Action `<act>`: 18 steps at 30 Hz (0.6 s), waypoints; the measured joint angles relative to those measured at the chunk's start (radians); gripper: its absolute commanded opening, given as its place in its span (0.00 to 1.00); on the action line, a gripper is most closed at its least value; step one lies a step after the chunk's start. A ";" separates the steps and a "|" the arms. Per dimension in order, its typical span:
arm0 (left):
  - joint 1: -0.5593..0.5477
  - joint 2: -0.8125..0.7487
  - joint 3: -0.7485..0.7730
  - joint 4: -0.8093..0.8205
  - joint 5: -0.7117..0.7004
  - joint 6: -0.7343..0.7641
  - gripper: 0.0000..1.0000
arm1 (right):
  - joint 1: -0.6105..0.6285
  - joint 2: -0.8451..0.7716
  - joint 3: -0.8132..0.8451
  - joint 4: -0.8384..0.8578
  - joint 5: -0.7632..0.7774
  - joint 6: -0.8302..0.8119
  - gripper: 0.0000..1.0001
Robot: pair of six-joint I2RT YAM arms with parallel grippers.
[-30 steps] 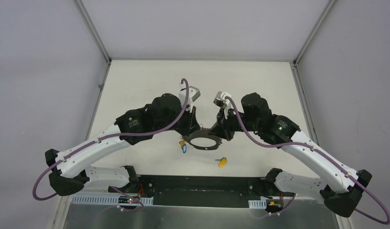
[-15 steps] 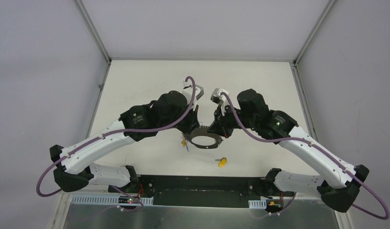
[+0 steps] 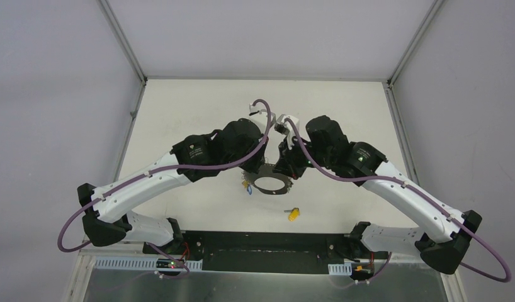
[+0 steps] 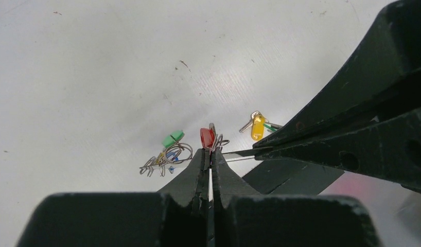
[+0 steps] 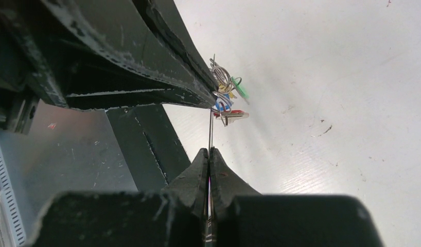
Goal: Put the keys on the keyring
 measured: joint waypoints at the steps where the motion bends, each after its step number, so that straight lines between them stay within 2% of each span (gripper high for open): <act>1: -0.001 0.005 0.003 -0.005 -0.002 0.000 0.00 | 0.003 0.003 0.002 -0.006 0.006 0.002 0.00; 9: -0.005 0.006 0.010 -0.002 0.000 -0.015 0.00 | 0.024 0.007 0.015 -0.016 0.051 0.009 0.00; 13: -0.005 -0.039 -0.047 0.055 0.010 -0.045 0.00 | 0.029 0.008 0.016 -0.015 0.055 0.018 0.02; 18: -0.005 -0.163 -0.218 0.196 0.006 -0.080 0.00 | 0.035 0.002 0.015 0.001 0.019 0.028 0.45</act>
